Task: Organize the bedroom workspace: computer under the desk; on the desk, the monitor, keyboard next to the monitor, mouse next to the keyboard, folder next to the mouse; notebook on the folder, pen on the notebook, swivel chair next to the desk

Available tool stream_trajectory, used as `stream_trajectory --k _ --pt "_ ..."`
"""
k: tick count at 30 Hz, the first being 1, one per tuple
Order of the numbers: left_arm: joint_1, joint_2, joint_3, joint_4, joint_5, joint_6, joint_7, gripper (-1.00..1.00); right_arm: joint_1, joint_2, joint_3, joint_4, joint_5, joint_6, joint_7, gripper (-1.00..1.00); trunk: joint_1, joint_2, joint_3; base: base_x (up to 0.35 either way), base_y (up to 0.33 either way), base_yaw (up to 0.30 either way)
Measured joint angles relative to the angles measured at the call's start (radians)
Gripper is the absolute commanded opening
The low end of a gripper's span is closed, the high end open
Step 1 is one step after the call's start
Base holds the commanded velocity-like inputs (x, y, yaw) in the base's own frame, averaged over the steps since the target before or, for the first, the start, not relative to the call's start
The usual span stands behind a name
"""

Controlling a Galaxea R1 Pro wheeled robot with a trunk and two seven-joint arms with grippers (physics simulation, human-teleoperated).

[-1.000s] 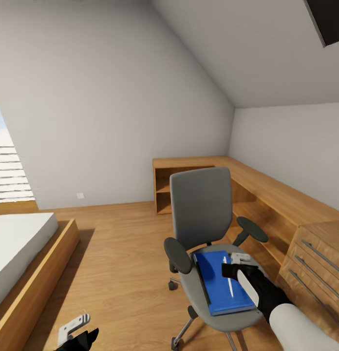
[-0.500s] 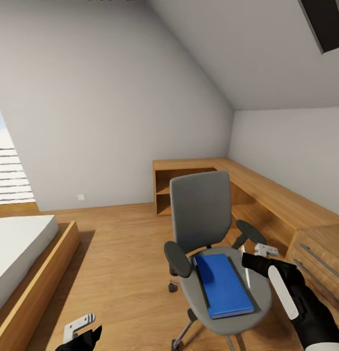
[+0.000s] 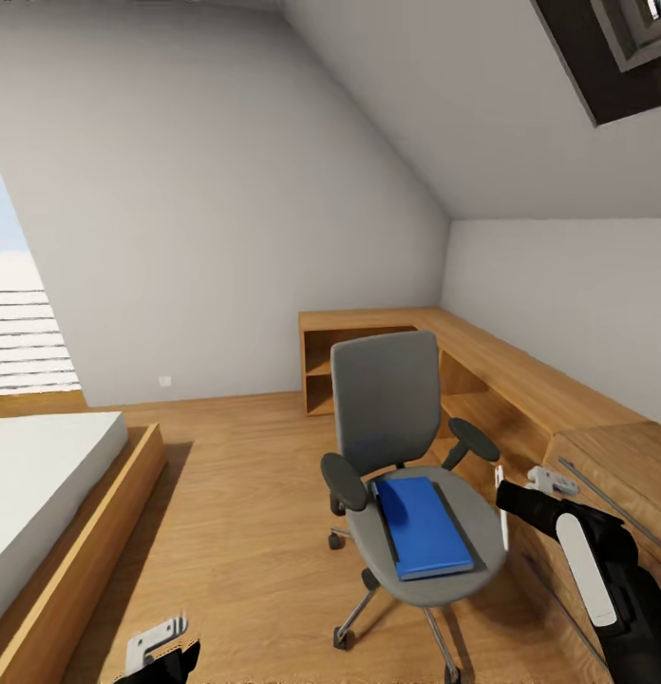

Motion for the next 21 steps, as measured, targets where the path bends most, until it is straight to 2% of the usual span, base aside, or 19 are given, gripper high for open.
stream_trajectory --k 6,7,10,12,16,21 --pt "0.0 0.002 0.0 0.056 -0.004 0.0 0.0 1.0 0.022 0.001 -0.007 -0.052 0.0 0.0 0.0 -1.0 -0.023 0.042 0.019 -0.051 0.0 -0.035" --pt "0.0 0.004 0.0 0.125 -0.013 -0.002 0.0 1.0 0.029 0.001 -0.027 -0.068 0.001 0.0 0.0 -1.0 -0.027 0.049 0.022 -0.003 0.0 -0.229" --pt "0.0 0.006 -0.001 0.182 -0.015 -0.014 0.0 1.0 0.03 0.001 -0.065 -0.072 0.001 0.001 0.0 -1.0 -0.039 0.07 0.031 -0.002 0.0 -0.264" --pt "0.0 0.006 -0.001 0.233 -0.027 -0.062 0.0 1.0 0.03 0.001 -0.095 -0.073 0.0 0.001 0.0 -1.0 -0.046 0.084 0.038 -0.001 0.0 -0.282" --pt "-0.001 0.007 -0.002 0.291 -0.062 -0.141 0.002 1.0 0.031 0.002 -0.147 -0.075 0.0 0.002 0.0 -1.0 -0.061 0.112 0.05 -0.071 0.0 -0.288" --pt "-0.001 0.008 -0.002 0.324 -0.094 -0.182 0.003 1.0 0.031 0.004 -0.186 -0.087 -0.002 0.003 0.0 -1.0 -0.08 0.147 0.066 -0.223 0.0 -0.251"
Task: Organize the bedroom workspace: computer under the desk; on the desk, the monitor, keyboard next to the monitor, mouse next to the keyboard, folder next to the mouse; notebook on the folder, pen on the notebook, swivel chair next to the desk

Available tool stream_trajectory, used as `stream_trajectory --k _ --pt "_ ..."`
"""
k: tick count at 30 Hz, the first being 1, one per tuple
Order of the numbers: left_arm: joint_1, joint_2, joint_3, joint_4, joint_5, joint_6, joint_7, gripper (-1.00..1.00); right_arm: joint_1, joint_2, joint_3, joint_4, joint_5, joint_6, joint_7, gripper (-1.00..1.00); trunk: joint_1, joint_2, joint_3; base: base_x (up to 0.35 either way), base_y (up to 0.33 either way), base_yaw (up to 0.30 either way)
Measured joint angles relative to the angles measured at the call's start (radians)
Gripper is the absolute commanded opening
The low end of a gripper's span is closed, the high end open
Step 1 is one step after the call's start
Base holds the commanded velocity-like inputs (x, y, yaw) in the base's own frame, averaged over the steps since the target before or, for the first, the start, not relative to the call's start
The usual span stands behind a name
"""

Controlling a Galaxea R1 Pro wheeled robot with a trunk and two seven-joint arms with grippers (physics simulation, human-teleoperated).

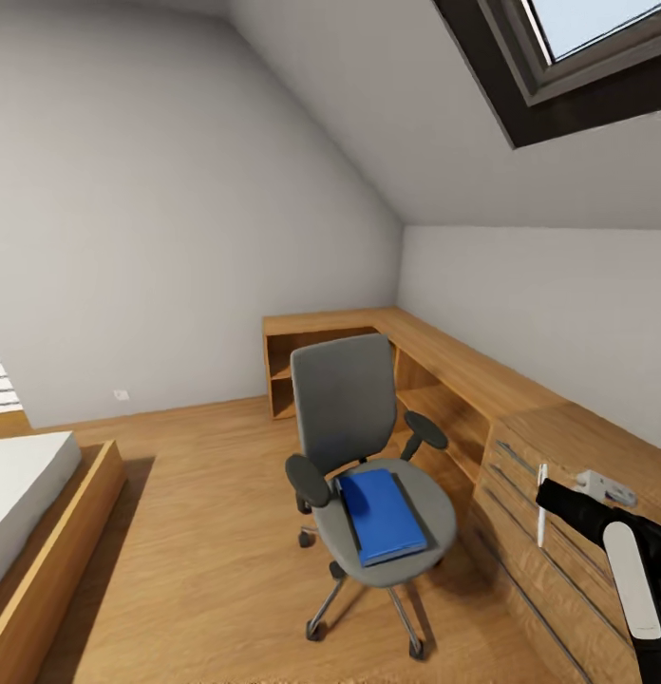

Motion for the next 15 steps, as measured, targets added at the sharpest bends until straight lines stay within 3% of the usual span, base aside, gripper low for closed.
stream_trajectory --k 4,5,11,12,15 --pt "0.0 0.0 0.001 0.005 -0.005 -0.008 0.0 1.0 0.0 0.008 -0.012 -0.007 -0.001 -0.001 0.0 -1.0 -0.016 0.028 0.012 -0.102 0.0 -0.098" --pt "0.0 0.0 0.001 0.007 -0.007 -0.017 0.0 1.0 0.0 0.02 -0.038 -0.011 -0.002 -0.001 0.0 -1.0 -0.02 0.035 0.015 -0.032 0.0 -0.03" --pt "0.0 -0.001 0.002 0.01 -0.008 -0.05 0.0 1.0 0.0 0.036 -0.078 -0.014 -0.003 -0.001 0.0 -1.0 -0.043 0.077 0.034 -0.013 0.0 -0.03" --pt "0.0 0.0 0.002 0.015 -0.009 -0.063 0.0 1.0 0.0 0.041 -0.106 -0.015 -0.002 -0.001 0.0 -1.0 -0.046 0.084 0.037 -0.001 0.0 -0.138" --pt "0.0 0.0 0.001 0.016 -0.009 -0.064 -0.001 1.0 0.0 0.041 -0.113 -0.015 -0.004 -0.001 0.001 -1.0 -0.058 0.105 0.047 -0.001 0.0 -0.186"
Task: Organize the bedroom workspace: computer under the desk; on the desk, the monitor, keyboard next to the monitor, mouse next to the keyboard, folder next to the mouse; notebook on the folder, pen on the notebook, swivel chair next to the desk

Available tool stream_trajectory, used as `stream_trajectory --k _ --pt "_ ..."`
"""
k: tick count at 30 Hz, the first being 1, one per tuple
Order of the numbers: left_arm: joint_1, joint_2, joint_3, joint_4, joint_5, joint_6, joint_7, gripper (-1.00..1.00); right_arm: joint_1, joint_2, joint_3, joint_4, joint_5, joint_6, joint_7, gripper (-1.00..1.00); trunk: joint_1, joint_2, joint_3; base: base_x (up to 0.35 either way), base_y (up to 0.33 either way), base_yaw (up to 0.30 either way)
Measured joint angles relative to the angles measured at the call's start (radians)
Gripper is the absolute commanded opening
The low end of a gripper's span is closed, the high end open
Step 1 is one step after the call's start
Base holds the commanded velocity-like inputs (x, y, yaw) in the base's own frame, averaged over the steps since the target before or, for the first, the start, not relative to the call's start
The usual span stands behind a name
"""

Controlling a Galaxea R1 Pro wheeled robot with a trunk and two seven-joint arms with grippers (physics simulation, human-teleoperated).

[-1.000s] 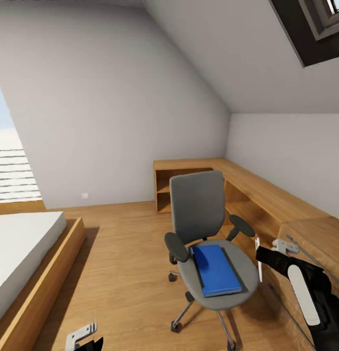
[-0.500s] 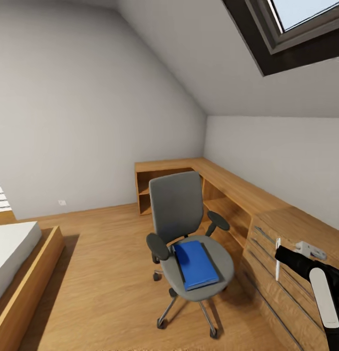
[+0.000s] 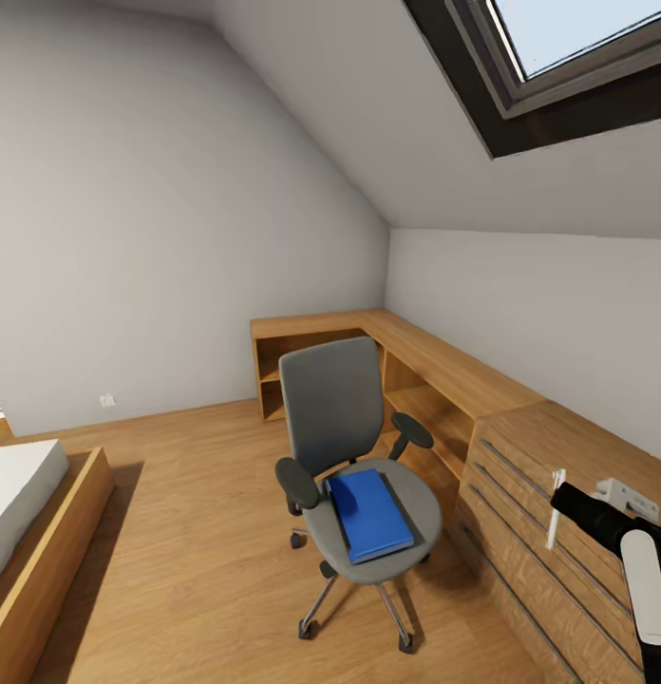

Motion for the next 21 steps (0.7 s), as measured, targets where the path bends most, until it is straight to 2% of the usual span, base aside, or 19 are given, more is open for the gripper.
stream_trajectory --k 4,5,7,21 --pt "0.0 -0.001 0.0 0.009 -0.001 -0.002 0.0 1.0 0.0 0.001 -0.05 0.0 0.0 0.001 0.001 -1.0 -0.015 0.028 0.013 0.0 0.0 -0.239" --pt "0.0 -0.001 0.0 0.014 -0.001 -0.004 -0.001 1.0 0.0 0.001 -0.084 0.001 0.002 0.001 0.002 -1.0 -0.015 0.028 0.013 0.0 0.0 -0.26" --pt "0.0 -0.001 -0.001 0.015 -0.002 -0.004 -0.001 1.0 0.0 0.001 -0.099 0.001 0.0 0.0 0.002 -1.0 -0.015 0.028 0.013 0.0 0.0 -0.262" --pt "0.0 0.001 0.0 0.018 -0.003 -0.004 -0.002 1.0 0.0 0.001 -0.11 0.005 0.001 -0.002 0.002 -1.0 -0.015 0.028 0.013 0.0 0.0 -0.264"
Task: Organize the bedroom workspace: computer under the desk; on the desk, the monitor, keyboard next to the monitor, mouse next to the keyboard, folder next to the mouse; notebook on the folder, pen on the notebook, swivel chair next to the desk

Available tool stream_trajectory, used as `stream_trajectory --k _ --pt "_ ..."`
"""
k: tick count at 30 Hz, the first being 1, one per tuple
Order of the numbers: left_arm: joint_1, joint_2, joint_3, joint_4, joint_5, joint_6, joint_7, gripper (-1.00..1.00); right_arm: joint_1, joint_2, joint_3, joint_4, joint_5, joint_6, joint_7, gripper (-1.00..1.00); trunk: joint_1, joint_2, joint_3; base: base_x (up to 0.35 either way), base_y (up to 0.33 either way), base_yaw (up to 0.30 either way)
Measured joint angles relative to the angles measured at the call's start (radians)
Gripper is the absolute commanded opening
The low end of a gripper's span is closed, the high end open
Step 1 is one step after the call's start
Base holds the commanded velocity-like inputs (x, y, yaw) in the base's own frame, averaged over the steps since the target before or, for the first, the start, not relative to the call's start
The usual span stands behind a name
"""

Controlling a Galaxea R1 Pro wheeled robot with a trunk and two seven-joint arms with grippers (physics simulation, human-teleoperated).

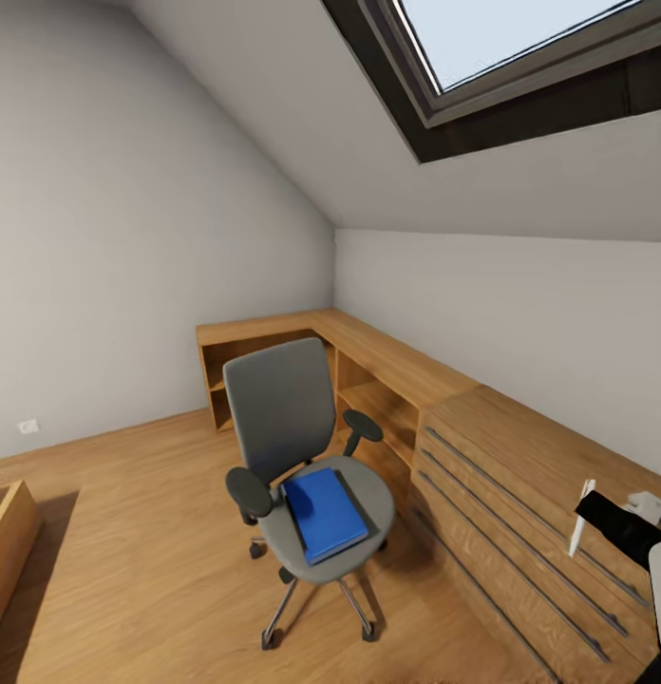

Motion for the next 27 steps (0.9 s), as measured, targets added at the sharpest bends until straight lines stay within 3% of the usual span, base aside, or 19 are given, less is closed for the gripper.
stream_trajectory --k 9,20,27 --pt "0.0 0.001 0.0 0.0 0.0 0.0 0.0 1.0 0.0 -0.001 -0.009 0.001 0.001 -0.001 0.0 -1.0 0.0 0.0 0.0 0.0 -0.016 -0.266" --pt "0.0 0.002 0.001 0.0 0.001 0.0 0.0 1.0 0.0 0.0 -0.014 0.003 0.002 -0.01 -0.001 -1.0 0.0 0.0 0.0 0.0 -0.216 -0.267" --pt "0.0 0.002 0.001 0.0 0.001 -0.001 0.0 1.0 0.0 0.0 -0.014 0.005 0.002 -0.012 -0.001 -1.0 0.0 0.0 0.0 0.0 -0.072 -0.267"
